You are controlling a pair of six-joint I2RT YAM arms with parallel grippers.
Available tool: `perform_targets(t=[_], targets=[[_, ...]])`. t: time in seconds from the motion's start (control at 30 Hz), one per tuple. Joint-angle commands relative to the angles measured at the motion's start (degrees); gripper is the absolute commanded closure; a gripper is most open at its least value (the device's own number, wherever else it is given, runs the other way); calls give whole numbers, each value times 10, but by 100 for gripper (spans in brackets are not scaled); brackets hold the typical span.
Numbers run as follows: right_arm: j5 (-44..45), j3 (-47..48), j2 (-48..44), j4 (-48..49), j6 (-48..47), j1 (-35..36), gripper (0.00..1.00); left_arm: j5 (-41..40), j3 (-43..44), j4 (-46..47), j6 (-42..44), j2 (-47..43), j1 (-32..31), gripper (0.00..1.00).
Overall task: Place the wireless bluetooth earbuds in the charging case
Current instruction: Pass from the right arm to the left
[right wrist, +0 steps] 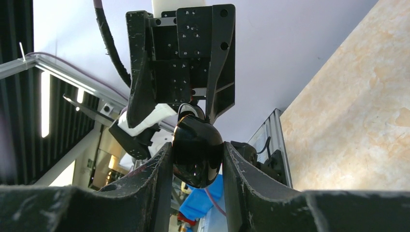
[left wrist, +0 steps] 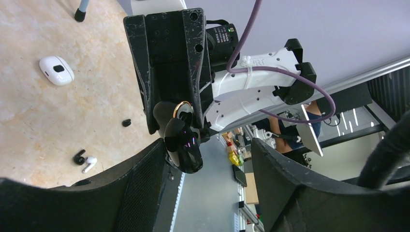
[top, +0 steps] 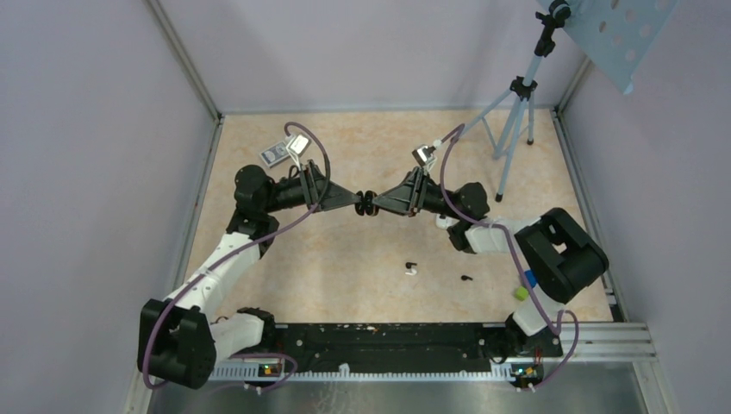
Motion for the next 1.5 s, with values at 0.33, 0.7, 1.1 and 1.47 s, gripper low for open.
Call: perform_targets(t=[0.33, 0.7, 1.1, 1.47], targets=[[10, 26, 38, 137, 59, -3, 100, 5, 0, 43, 4, 9, 3, 33], [8, 28, 38, 138, 61, -3, 100, 10, 6, 20, 25, 22, 2, 33], [10, 30, 39, 138, 62, -3, 100, 18, -4, 35, 21, 33, -1, 43], [12, 31, 40, 140, 63, -1, 100, 21, -4, 51, 22, 48, -2, 50]])
